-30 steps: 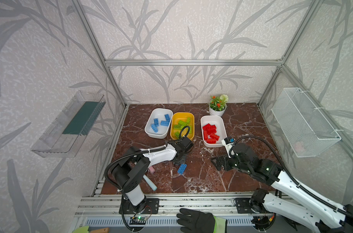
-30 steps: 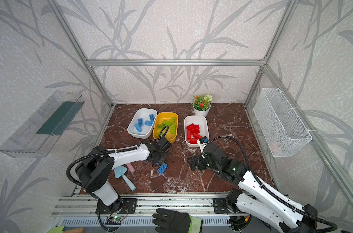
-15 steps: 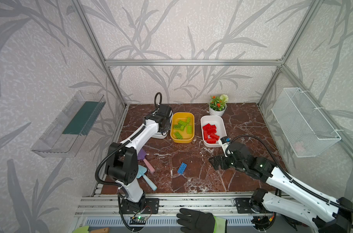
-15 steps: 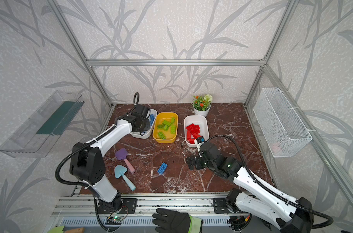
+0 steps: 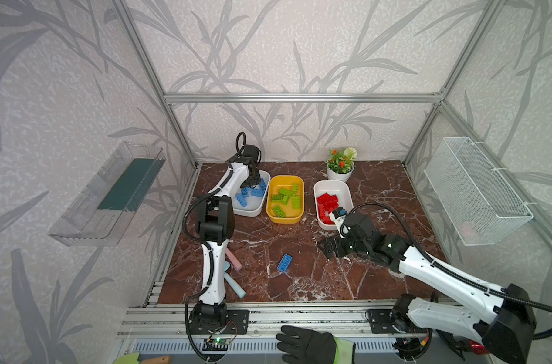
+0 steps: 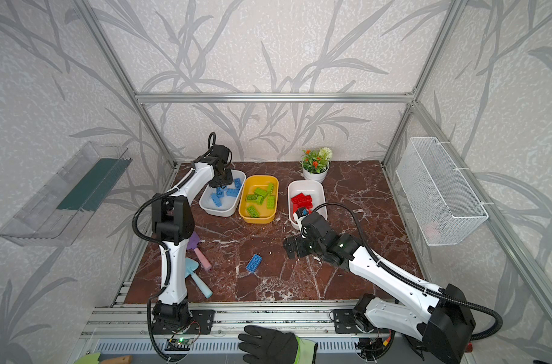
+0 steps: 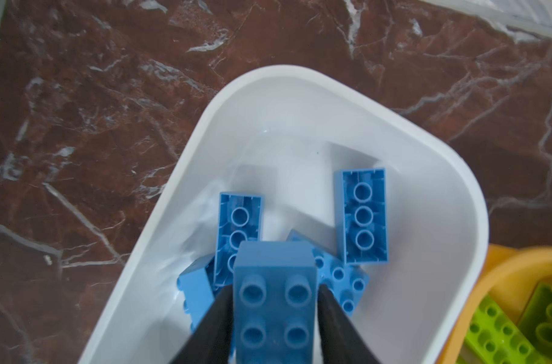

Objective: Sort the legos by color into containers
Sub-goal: 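Carry the blue brick with the left gripper and drop it into the blue-brick tray, then lower the left gripper to the last blue brick and grasp it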

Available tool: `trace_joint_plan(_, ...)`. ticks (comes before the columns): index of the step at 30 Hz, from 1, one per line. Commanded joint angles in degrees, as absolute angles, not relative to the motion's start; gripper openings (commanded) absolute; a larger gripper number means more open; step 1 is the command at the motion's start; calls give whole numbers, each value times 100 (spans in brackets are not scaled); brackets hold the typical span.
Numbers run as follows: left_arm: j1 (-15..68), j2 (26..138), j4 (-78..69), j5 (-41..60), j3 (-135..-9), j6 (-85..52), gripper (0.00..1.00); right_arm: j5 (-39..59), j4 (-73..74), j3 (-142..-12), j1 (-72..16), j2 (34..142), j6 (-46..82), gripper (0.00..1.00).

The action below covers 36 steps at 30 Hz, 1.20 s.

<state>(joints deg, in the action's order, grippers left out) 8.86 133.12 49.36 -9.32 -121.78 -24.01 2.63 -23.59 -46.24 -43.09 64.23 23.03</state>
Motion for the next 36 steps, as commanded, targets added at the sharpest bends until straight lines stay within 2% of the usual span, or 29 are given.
trace_joint_plan(1,864,13432,5615,-953,-12782,-2331,71,360,-2202,-4790,-4215,6529,2148,99)
trace_joint_plan(3,878,13298,5556,-821,-12680,-2401,76,369,-2214,-4795,-4204,6548,2120,99)
trace_joint_plan(6,993,12664,5281,-771,-12027,-2509,78,376,-2235,-4786,-4201,6485,2110,99)
trace_joint_plan(11,1442,11052,4577,-900,-10064,-2681,78,391,-2306,-4703,-4202,6202,2166,99)
trace_joint_plan(20,2793,8405,3988,-1061,-6576,-3097,78,383,-2865,-4578,-4238,5545,2350,99)
trace_joint_plan(24,3344,7483,3393,-493,-5280,-3334,78,352,-3063,-4415,-4254,5181,2547,99)
trace_joint_plan(29,4029,6955,2605,-121,-4224,-3494,79,317,-3203,-4239,-4320,4787,2783,99)
trace_joint_plan(36,4615,7307,2327,-89,-4153,-3210,79,163,-3420,-4144,-4429,4506,2940,99)
